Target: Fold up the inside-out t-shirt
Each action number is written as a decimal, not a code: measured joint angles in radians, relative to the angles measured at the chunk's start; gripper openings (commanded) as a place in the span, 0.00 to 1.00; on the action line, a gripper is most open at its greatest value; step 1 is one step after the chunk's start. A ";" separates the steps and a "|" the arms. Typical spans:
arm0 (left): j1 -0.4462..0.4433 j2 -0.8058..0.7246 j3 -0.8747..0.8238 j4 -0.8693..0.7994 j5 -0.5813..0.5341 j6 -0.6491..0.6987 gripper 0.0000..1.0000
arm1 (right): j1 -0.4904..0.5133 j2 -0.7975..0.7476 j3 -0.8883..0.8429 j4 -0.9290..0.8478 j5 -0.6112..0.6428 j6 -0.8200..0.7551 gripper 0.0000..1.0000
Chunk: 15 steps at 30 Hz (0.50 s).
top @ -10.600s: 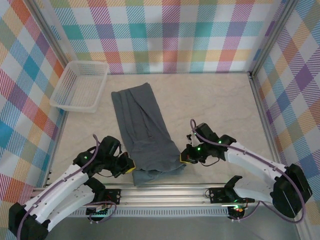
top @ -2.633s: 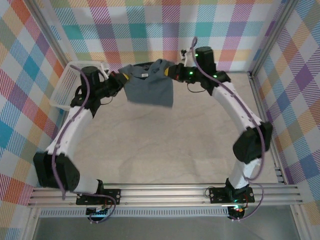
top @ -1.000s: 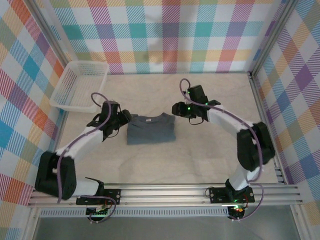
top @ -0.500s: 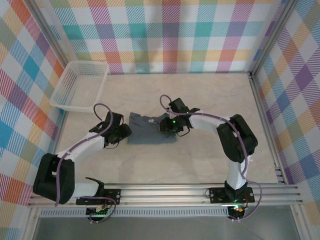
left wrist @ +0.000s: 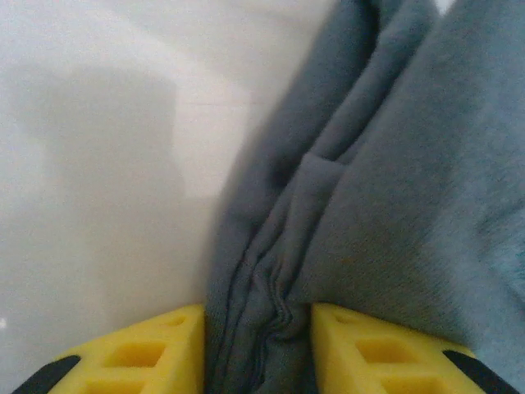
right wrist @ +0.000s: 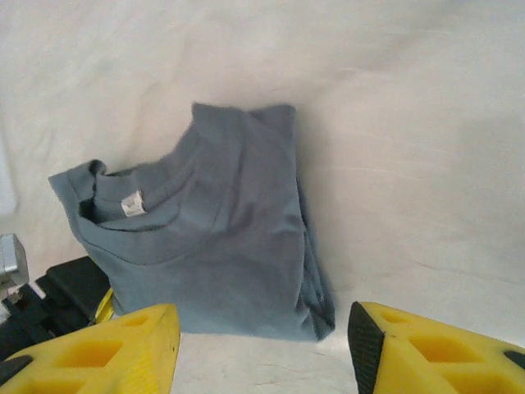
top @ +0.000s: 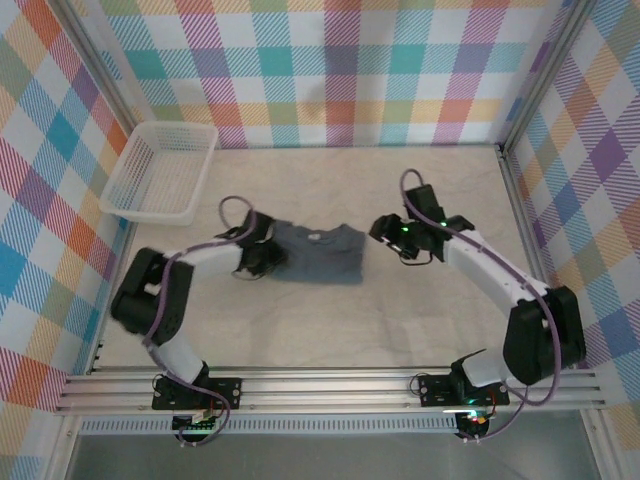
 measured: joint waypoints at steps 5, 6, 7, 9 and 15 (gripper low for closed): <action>-0.228 0.385 0.472 0.111 -0.015 -0.103 0.38 | -0.227 -0.116 -0.088 -0.093 0.001 0.056 0.58; -0.253 0.439 0.563 0.111 -0.006 -0.126 0.39 | -0.264 -0.136 -0.091 -0.111 0.000 0.056 0.58; -0.289 0.523 0.690 0.128 0.015 -0.142 0.40 | -0.299 -0.159 -0.091 -0.129 0.000 0.056 0.58; -0.361 0.674 0.912 0.146 0.037 -0.153 0.41 | -0.359 -0.201 -0.091 -0.148 -0.001 0.053 0.58; -0.489 0.768 1.098 0.108 0.061 -0.127 0.57 | -0.513 -0.226 -0.091 -0.165 -0.043 0.023 0.60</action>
